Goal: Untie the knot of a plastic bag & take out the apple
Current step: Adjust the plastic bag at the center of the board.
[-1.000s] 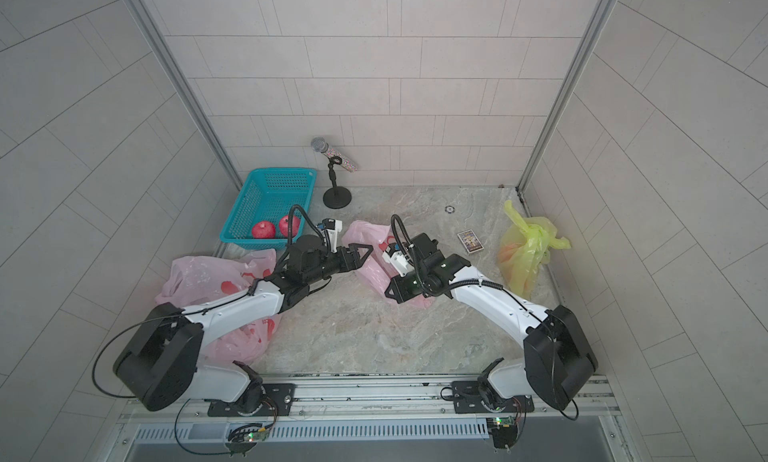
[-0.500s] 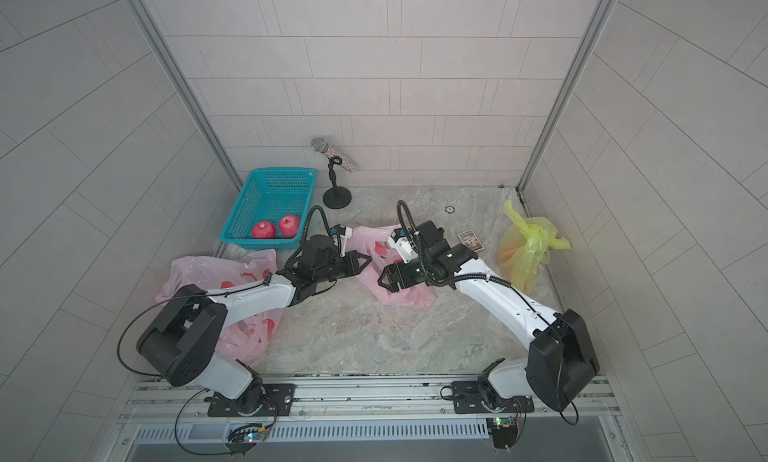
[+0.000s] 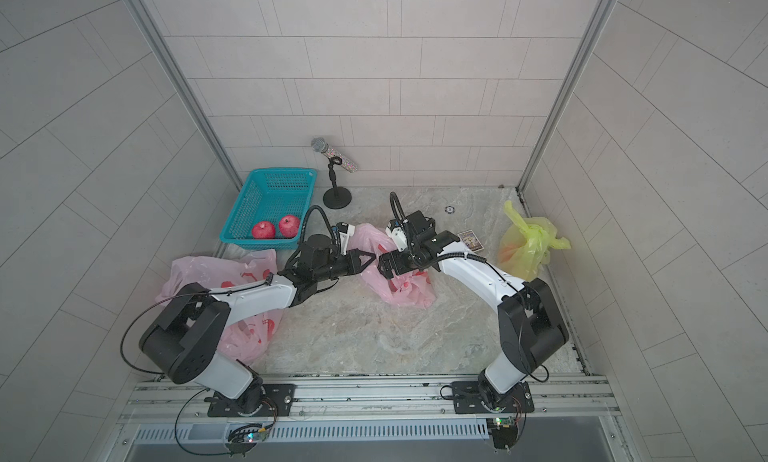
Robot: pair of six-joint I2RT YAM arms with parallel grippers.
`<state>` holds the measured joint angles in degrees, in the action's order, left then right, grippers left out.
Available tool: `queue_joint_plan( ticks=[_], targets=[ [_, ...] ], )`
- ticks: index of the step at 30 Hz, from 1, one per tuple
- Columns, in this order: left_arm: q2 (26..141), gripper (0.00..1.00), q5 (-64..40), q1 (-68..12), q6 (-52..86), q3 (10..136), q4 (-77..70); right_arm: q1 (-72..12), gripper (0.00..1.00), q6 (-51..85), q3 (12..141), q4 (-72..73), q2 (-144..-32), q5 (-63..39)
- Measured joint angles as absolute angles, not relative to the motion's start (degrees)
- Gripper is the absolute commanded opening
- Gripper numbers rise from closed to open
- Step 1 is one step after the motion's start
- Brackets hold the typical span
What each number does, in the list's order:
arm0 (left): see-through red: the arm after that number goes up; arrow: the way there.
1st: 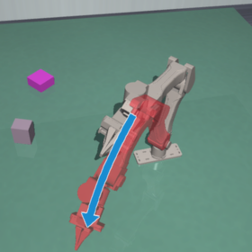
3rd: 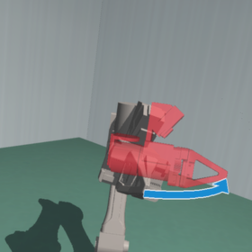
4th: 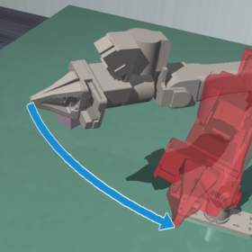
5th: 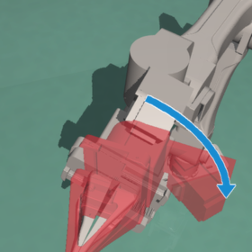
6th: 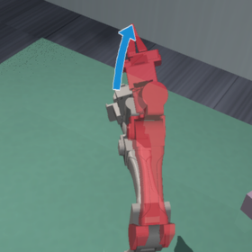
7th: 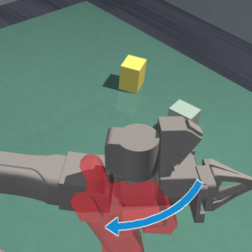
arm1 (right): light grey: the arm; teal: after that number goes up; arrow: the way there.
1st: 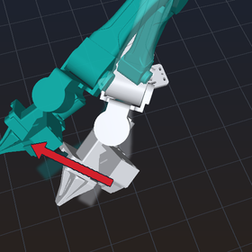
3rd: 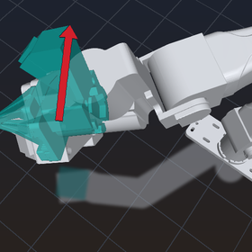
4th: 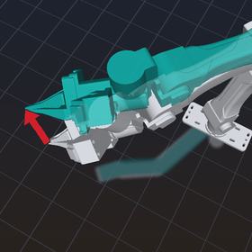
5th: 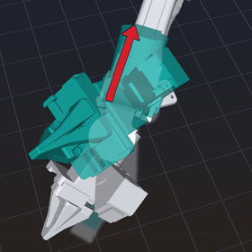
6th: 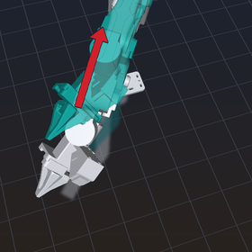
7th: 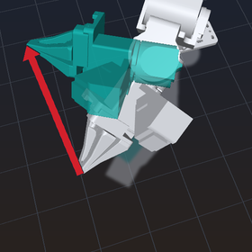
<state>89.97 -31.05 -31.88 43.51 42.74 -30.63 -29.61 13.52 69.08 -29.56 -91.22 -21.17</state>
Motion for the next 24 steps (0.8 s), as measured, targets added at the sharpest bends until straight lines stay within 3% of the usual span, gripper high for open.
queue_joint_plan(
  ticks=[8,15,19,24],
  targets=[
    [89.06,0.01,-31.27,-30.22,43.29,42.5,-27.97,-31.64,1.0,12.97,70.13,-27.29,-95.39,-6.81],
    [82.21,0.03,-27.35,-25.28,40.4,40.91,-17.45,-26.35,1.0,15.64,73.06,-28.53,-100.97,3.66],
    [80.55,0.03,-25.17,-20.14,38.68,41.01,-8.45,-21.1,1.0,17.8,73.08,-28.77,-100.38,4.27],
    [81.03,0.02,-24.34,-16.95,36.6,42.61,-0.75,-18.48,1.0,19.9,71.9,-28.03,-99.5,-2.31]
  ],
)
